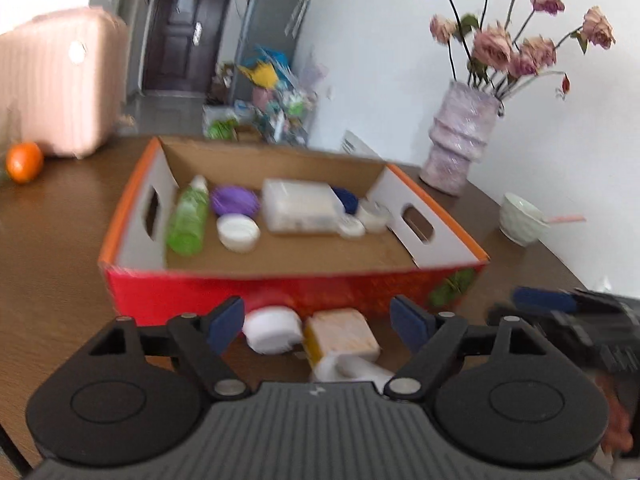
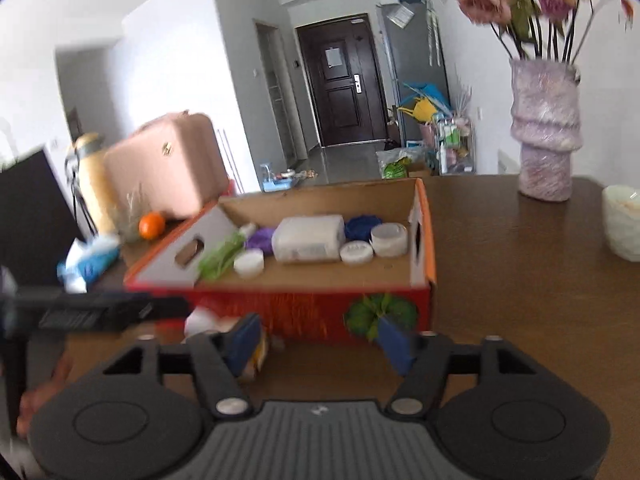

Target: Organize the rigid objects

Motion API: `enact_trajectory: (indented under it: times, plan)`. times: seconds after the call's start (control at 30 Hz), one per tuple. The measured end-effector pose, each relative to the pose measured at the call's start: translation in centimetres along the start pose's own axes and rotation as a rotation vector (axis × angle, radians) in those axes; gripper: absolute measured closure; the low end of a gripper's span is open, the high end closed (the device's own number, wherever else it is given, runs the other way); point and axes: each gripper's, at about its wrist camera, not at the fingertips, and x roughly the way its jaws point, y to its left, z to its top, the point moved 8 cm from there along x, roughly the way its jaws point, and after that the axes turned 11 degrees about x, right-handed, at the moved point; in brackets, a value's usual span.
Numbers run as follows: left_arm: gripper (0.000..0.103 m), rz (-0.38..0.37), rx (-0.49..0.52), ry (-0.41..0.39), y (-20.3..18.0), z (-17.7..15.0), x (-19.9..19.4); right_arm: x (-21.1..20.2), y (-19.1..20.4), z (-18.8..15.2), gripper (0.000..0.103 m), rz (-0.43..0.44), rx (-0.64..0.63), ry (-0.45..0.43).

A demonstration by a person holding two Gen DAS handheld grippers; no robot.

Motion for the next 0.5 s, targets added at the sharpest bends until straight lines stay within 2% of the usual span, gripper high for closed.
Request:
enact_trajectory:
  times: [0.07, 0.17, 0.2, 0.27, 0.33, 0.4, 0.5]
  plan:
    - [0.026, -0.031, -0.003, 0.015, -0.4, -0.6, 0.6, -1.9, -0.1, -1.9, 0.026, -0.011, -0.027, 0.011]
    - [0.03, -0.013, -0.01, 0.044, -0.5, -1.8, 1.0, -4.3, -0.9, -4.8, 0.026, -0.035, -0.036, 0.061]
    - [0.035, -0.002, -0.015, 0.062, -0.3, -2.3, 0.9, -5.0, -1.5, -5.5, 0.026, -0.056, -0.021, 0.064]
    - [0.037, -0.026, -0.019, 0.068, 0.1, -3.5, 0.1, -6.6, -2.9, -6.2, 0.028, -0.077, 0.048, 0.048]
    - [0.042, -0.027, -0.027, 0.095, 0.7, -5.0, -0.9, -7.5, -4.6, -6.7, 0.047, -0.07, 0.161, 0.037]
    - [0.045, -0.011, -0.052, 0.123, 1.3, -6.2, -2.2, -7.6, -5.9, -7.2, 0.056, -0.059, 0.248, 0.039]
    - [0.044, -0.046, -0.116, 0.089, 2.0, -6.9, -4.5, -7.1, -7.0, -7.2, 0.056, -0.022, 0.354, 0.048]
